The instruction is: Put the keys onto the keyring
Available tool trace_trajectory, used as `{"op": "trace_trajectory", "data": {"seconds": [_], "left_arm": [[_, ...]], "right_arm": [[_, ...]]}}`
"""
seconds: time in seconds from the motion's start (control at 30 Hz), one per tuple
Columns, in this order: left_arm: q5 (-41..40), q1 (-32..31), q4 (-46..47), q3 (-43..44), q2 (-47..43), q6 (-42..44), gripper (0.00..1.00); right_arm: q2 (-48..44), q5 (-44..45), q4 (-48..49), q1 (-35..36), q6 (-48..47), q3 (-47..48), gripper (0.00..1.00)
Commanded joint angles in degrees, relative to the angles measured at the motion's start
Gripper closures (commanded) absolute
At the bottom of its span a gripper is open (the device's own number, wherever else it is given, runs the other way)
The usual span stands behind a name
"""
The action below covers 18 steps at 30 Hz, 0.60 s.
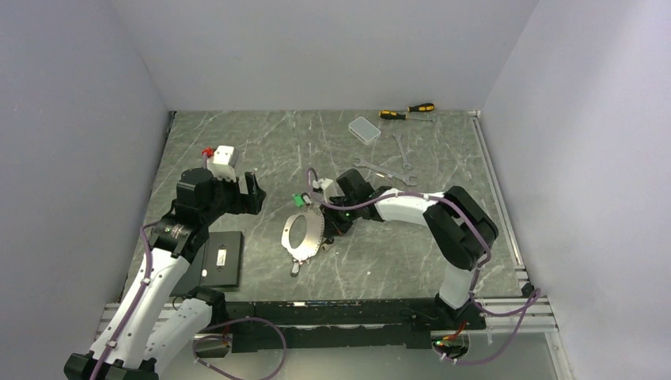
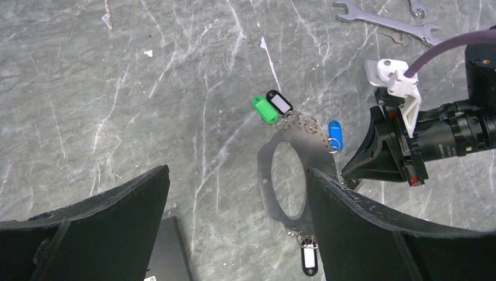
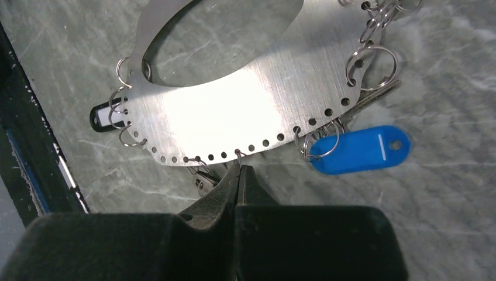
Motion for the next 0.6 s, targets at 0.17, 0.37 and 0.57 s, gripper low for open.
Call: {"op": "trace_trajectory", "data": {"seconds": [0.17, 0.37, 0.57], "left_arm": [[0.1, -0.1, 0.8, 2.2, -0.3, 0.1, 0.09], [0.6, -0.1, 1.0, 2.2, 0.1, -0.1, 0.09], [0.5, -0.1, 0.7, 2.4, 0.2, -0.1, 0.09]], "right_arm": [[-6.5, 7.3, 7.0, 2.7, 7.3, -3.4, 1.00], [-9.6, 11.9, 14.5, 7.0, 14.9, -9.2, 1.00], [-7.0, 14.5, 19.8, 14.3, 20.7, -9.7, 1.00]]}}
